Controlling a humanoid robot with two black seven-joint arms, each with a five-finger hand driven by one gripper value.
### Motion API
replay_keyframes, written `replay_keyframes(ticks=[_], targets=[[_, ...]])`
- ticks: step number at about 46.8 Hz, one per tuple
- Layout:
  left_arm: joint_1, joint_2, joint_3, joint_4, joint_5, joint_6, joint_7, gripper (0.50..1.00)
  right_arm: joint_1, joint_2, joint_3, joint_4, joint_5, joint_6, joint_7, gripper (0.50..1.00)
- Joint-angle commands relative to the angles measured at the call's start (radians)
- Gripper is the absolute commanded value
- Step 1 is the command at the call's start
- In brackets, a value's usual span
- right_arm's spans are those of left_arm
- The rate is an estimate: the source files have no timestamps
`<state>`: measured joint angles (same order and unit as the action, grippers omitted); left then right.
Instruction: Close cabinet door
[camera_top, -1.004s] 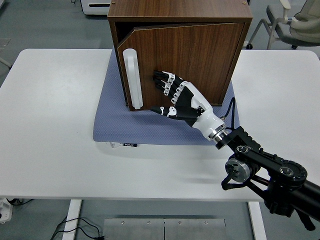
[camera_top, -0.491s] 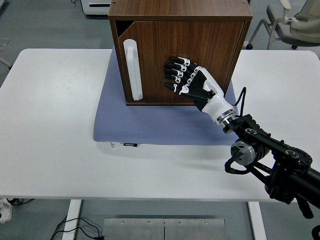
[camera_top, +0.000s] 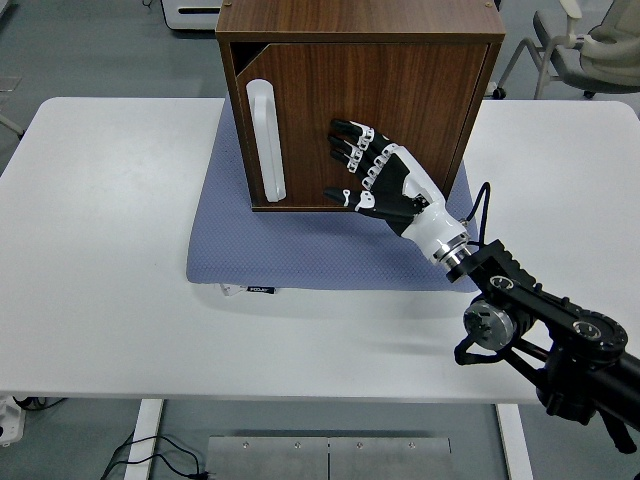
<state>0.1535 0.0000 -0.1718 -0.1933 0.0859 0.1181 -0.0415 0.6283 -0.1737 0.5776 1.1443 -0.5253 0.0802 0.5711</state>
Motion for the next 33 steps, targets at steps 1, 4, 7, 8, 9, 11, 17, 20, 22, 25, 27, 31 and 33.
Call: replay_keyframes(ticks=[1, 4, 7, 8, 9, 11, 17, 20, 22, 25, 27, 31, 33], targets=[[0.0, 0.0, 0.0, 0.0, 0.0, 0.0, 0.0, 1.0, -0.015, -0.018, -0.001, 0.037, -0.025, 0.009, 0.013, 1.0], [0.0, 0.0, 0.0, 0.0, 0.0, 0.0, 0.0, 1.0, -0.028, -0.044, -0.002, 0.067, -0.053, 0.013, 0.029, 1.0], [0.0, 0.0, 0.0, 0.0, 0.0, 0.0, 0.0, 1.0, -0.047, -0.075, -0.002, 0.101, -0.073, 0.018, 0.035, 1.0], [0.0, 0.0, 0.0, 0.0, 0.0, 0.0, 0.0, 1.0, -0.053, -0.085, -0.001, 0.113, -0.078, 0.023, 0.038, 1.0], [0.0, 0.0, 0.0, 0.0, 0.0, 0.0, 0.0, 1.0, -0.058, -0.096, -0.001, 0.126, -0.081, 0.027, 0.04, 1.0], [0.0, 0.0, 0.0, 0.0, 0.0, 0.0, 0.0, 1.0, -0.068, -0.119, -0.001, 0.15, -0.087, 0.035, 0.04, 1.0], [0.0, 0.0, 0.0, 0.0, 0.0, 0.0, 0.0, 1.0, -0.096, -0.181, 0.002, 0.204, -0.113, 0.046, 0.04, 1.0], [0.0, 0.0, 0.0, 0.0, 0.0, 0.0, 0.0, 1.0, -0.113, -0.205, 0.004, 0.222, -0.122, 0.046, 0.04, 1.0], [0.0, 0.0, 0.0, 0.0, 0.0, 0.0, 0.0, 1.0, -0.125, -0.224, 0.005, 0.233, -0.127, 0.049, 0.04, 1.0], [0.0, 0.0, 0.0, 0.0, 0.0, 0.0, 0.0, 1.0, -0.142, -0.243, 0.01, 0.239, -0.128, 0.053, 0.04, 1.0], [0.0, 0.0, 0.0, 0.0, 0.0, 0.0, 0.0, 1.0, -0.156, -0.253, 0.013, 0.242, -0.128, 0.056, 0.04, 1.0], [0.0, 0.0, 0.0, 0.0, 0.0, 0.0, 0.0, 1.0, -0.189, -0.273, 0.03, 0.245, -0.128, 0.058, 0.04, 1.0], [0.0, 0.0, 0.0, 0.0, 0.0, 0.0, 0.0, 1.0, -0.209, -0.288, 0.039, 0.252, -0.128, 0.059, 0.04, 1.0]])
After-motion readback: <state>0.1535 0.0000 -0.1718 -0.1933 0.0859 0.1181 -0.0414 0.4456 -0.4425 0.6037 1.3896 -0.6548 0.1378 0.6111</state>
